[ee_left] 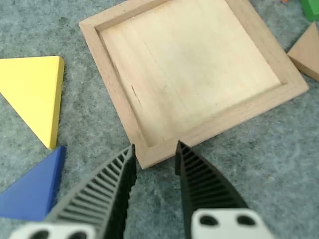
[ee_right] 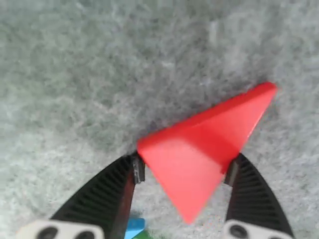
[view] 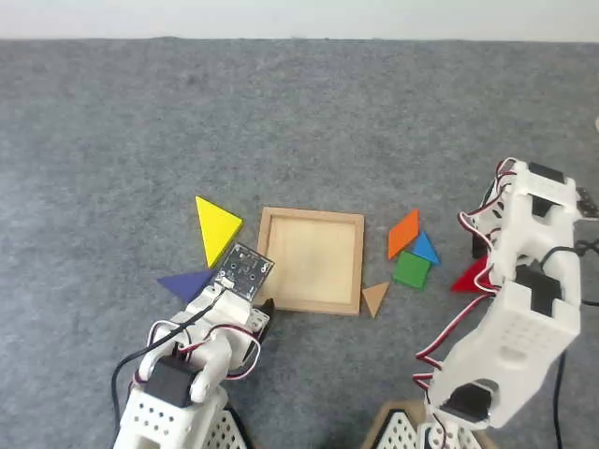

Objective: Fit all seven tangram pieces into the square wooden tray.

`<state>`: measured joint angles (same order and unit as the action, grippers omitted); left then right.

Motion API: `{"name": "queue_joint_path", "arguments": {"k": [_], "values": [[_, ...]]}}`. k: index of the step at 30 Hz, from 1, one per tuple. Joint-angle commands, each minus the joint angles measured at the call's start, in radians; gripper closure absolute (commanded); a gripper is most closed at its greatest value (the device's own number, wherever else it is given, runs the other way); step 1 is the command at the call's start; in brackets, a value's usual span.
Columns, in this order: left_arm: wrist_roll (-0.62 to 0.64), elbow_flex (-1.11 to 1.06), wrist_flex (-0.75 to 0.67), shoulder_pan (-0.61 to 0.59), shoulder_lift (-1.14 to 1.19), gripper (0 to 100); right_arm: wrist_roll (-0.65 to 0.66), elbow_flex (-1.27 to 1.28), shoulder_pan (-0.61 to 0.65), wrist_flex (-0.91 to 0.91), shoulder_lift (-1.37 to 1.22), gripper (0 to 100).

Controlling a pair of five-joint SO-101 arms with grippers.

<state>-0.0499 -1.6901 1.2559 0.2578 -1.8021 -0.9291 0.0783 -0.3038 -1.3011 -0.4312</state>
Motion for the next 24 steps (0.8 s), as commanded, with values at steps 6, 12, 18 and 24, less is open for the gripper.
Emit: {"name": "queue_joint_path", "arguments": {"k": [6, 12, 18, 24], "values": [[0.005, 0.007, 0.000, -0.003, -0.020, 87, 0.149, -0.089, -0.015, 0.002, 0.008, 80.5], [0.005, 0.007, 0.000, -0.003, -0.020, 87, 0.267, -0.112, 0.002, 0.002, 0.010, 83.2], [0.005, 0.007, 0.000, -0.003, -0.020, 87, 0.316, -0.112, 0.022, -0.041, 0.048, 82.9], [0.005, 0.007, 0.000, -0.003, -0.020, 87, 0.137, -0.112, -0.073, -0.065, 0.162, 80.6]]}}
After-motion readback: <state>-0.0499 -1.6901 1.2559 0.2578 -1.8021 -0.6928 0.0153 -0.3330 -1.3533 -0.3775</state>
